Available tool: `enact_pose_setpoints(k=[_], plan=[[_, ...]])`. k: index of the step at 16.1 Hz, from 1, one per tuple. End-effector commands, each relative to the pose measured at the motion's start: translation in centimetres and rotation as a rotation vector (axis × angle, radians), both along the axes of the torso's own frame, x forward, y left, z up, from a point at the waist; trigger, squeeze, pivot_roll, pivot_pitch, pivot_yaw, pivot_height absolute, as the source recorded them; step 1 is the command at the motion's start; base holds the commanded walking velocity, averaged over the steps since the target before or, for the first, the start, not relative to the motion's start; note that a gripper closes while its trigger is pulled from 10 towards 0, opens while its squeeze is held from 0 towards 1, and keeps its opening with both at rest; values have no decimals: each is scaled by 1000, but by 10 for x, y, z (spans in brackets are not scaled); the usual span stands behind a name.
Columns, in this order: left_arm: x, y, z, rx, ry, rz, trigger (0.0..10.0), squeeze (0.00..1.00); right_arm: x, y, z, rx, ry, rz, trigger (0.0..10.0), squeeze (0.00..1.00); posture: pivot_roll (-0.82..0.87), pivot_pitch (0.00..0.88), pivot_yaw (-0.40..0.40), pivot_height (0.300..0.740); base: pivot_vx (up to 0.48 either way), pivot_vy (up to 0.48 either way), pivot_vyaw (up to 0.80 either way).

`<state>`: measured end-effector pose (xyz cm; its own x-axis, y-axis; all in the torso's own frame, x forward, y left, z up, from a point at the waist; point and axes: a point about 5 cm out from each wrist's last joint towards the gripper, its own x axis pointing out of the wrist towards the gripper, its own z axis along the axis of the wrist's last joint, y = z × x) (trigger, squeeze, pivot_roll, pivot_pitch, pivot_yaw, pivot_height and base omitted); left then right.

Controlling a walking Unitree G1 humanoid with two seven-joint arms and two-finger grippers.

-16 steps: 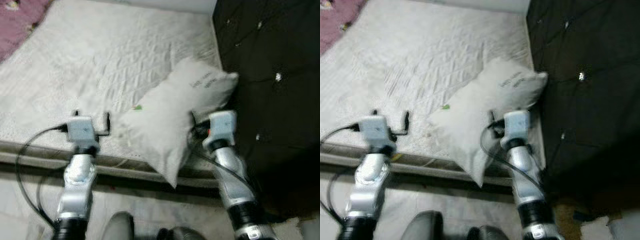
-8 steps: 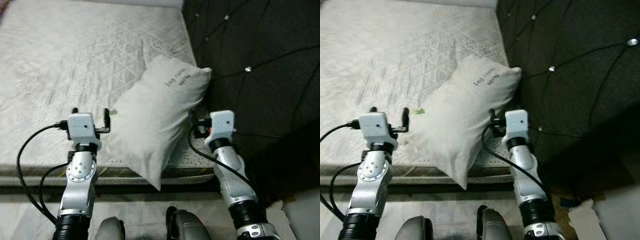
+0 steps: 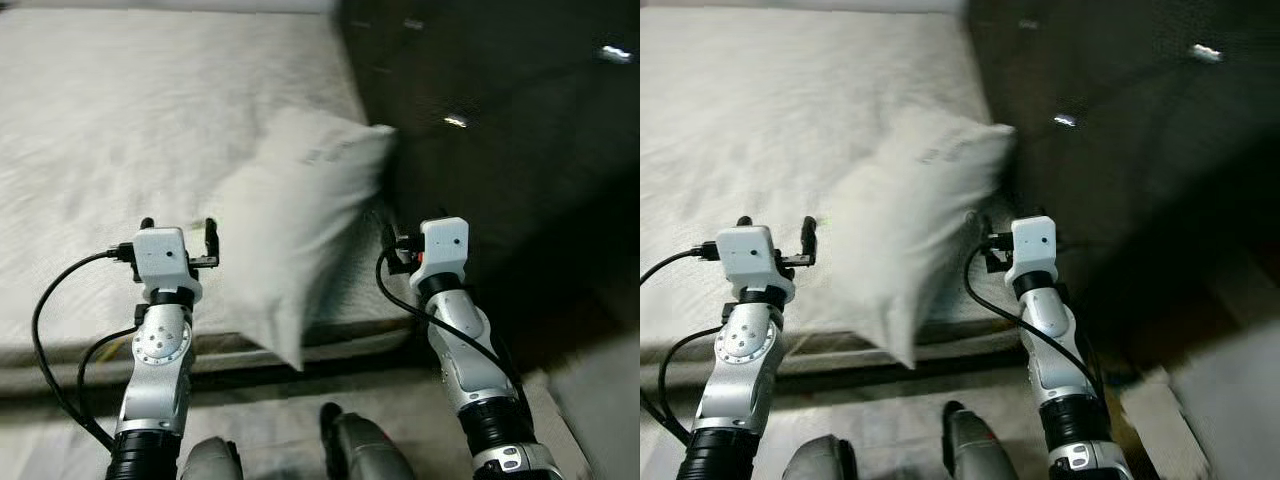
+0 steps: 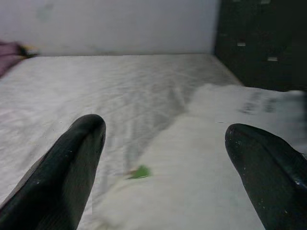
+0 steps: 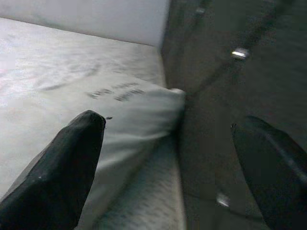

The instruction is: Clean up the room

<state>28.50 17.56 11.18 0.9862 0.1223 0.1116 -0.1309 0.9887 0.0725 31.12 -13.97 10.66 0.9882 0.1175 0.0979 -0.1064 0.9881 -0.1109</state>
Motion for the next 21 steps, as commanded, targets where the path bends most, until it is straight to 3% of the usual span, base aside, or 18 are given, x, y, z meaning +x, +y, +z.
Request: enact_pose_setpoints(k=[1,13,18,21], plan=[[-2,0,-4,4,22,-4,10000,0,-1,-2,-3,6,11,-5,10000,0,29,160,-70,740,0,0,0],[-7,8,-2,-21,25,55,10000,0,-5,11,3,6,-5,119,10000,0,33,206,-71,740,0,0,0],[-7,9,-1,-23,32,52,10000,0,-6,14,4,0,-7,131,10000,0,32,214,-71,740,0,0,711],[-6,5,1,-26,18,15,10000,0,-6,12,4,3,-4,127,10000,0,30,217,-70,740,0,0,0]])
